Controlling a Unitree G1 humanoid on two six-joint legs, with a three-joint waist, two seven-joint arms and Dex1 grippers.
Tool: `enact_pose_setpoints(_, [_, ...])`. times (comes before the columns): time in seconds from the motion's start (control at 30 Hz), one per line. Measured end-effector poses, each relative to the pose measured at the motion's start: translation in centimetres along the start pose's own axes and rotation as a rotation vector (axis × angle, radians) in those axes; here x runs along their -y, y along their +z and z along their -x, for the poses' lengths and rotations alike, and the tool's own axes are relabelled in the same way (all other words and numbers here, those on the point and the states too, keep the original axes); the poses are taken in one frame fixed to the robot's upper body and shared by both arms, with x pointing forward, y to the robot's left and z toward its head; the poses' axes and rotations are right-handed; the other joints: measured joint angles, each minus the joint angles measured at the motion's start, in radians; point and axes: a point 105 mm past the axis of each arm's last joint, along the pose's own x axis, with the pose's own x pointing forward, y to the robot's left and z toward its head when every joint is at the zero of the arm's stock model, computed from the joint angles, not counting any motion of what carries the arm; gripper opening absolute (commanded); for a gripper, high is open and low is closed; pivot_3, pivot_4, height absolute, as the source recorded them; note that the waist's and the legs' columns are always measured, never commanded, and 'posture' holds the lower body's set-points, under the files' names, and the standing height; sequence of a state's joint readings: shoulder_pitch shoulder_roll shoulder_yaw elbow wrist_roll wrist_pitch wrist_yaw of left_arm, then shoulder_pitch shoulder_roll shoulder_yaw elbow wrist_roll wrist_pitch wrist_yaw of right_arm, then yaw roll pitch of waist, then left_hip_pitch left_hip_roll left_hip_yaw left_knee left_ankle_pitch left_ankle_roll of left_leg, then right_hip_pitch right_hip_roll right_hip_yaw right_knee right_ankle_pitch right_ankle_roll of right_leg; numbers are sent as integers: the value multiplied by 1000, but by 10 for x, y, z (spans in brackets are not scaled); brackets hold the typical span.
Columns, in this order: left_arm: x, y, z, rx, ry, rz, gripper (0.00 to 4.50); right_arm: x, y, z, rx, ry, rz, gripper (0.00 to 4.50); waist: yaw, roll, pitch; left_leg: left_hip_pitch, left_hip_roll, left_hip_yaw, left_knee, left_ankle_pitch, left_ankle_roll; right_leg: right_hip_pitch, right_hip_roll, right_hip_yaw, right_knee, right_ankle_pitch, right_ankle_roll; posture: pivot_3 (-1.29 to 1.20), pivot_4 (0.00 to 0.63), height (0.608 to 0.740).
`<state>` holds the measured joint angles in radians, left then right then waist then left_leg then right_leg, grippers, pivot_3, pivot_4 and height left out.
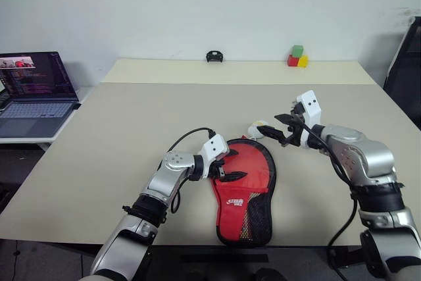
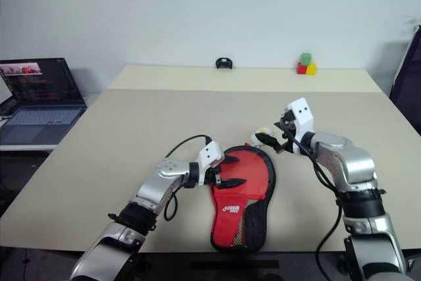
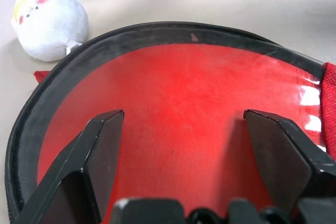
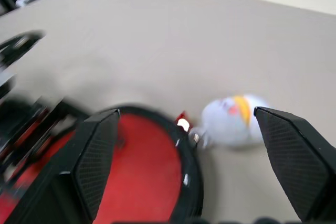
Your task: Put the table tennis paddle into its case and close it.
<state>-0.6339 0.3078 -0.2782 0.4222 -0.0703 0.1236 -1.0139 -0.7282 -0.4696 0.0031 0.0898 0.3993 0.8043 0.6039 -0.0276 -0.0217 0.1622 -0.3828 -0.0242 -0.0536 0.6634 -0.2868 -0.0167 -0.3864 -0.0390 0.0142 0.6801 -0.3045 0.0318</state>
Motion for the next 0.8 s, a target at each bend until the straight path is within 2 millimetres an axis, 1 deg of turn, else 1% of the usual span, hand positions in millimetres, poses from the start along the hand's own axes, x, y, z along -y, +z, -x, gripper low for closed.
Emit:
enact_pose_setpoints(0.13, [3, 0, 1, 5, 1, 1, 3955, 17, -10, -24, -32, -57, -25, 4500, -1, 0, 0, 0, 0, 1, 0, 0, 0, -1, 0, 1, 0, 0, 0, 0, 150, 740])
enact_pose_setpoints(0.23, [6, -1, 4, 5, 3, 6, 3955, 33, -18, -47, -54, -131, -69, 4500, -5, 1, 0, 1, 0, 2, 0, 0, 0, -1, 0, 1, 1, 0, 0, 0, 150, 740])
enact_pose_setpoints(0.4, [9, -1, 5, 2, 3, 9, 3955, 34, -27, -68, -64, -155, -81, 4500, -5, 1, 0, 0, 1, 2, -1, 0, -1, -1, 0, 1, 0, 0, 0, 0, 150, 740])
enact_pose_setpoints(0.6, [11, -2, 7, -3, 15, 13, 3955, 35, -44, -78, -114, -195, -72, 4500, -5, 1, -1, 0, 1, 2, -1, 0, -1, -1, 0, 2, 1, 0, 0, 0, 150, 740])
enact_pose_setpoints(0.67, [11, -2, 8, -5, 18, 14, 3955, 33, -51, -80, -136, -193, -71, 4500, -5, 2, -1, 0, 1, 3, -1, 0, -1, -1, 0, 2, 1, 0, 0, 0, 150, 740])
enact_pose_setpoints(0.73, [11, -2, 8, -8, 19, 18, 3955, 30, -54, -82, -140, -186, -74, 4500, -6, 2, -1, 0, 1, 3, -1, 0, -1, -1, 0, 2, 1, 0, 0, 0, 150, 740])
enact_pose_setpoints(0.8, [11, -2, 8, -9, 20, 19, 3992, 29, -53, -83, -140, -185, -61, 4096, -6, 2, -1, 0, 1, 2, -1, 0, -1, -1, 0, 2, 1, 0, 0, 0, 150, 740])
